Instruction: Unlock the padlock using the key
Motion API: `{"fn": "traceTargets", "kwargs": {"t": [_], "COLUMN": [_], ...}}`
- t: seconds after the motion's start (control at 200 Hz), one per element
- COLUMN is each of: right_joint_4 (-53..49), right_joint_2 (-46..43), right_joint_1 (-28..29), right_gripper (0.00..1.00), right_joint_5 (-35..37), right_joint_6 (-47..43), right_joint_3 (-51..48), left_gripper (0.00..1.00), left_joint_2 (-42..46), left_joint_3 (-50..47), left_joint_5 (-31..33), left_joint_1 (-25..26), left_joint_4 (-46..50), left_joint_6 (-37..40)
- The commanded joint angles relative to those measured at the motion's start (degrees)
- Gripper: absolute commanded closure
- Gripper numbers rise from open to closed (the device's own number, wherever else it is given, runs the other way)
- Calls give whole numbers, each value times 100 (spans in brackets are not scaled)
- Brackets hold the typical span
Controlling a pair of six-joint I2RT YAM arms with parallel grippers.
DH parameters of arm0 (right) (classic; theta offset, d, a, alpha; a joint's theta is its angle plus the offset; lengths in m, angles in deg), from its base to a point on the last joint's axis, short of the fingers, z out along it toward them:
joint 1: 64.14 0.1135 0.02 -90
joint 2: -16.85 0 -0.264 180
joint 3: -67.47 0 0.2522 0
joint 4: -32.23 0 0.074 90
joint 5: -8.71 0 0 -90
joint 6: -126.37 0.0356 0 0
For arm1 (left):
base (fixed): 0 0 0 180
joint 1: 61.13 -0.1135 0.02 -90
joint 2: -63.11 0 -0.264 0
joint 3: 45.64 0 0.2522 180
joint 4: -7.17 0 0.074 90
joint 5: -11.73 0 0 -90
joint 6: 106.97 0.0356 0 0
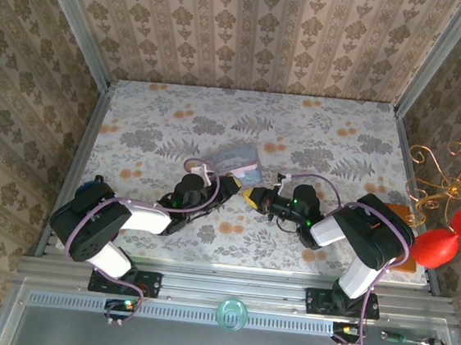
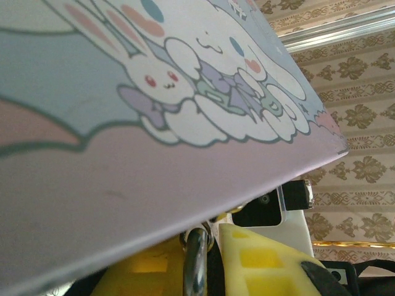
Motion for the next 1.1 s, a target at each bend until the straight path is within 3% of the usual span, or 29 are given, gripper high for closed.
{"fn": "traceTargets", "kwargs": {"t": [0.0, 0.41, 0.86, 1.095], "right_joint_4": [260, 163, -645, -800], "right_joint_2": [-174, -440, -1043, -1280], "right_joint_1": [261, 381, 648, 673], "right_gripper": [100, 100, 100, 100], "right_joint_5": [-90, 438, 879, 1063], "right_joint_6": [-78, -54, -201, -266], "right_joint_3": [27, -318, -397, -400], "left_gripper": [86, 72, 72, 80], "left_joint_2": [3, 103, 97, 100], "left_joint_3": [188, 80, 102, 159], "left_joint_5": [-408, -270, -265, -266], "left_joint_1": [143, 89, 74, 156], "left_joint_4": [-618, -439, -381, -372], "left_joint_6": [100, 181, 229, 203]}}
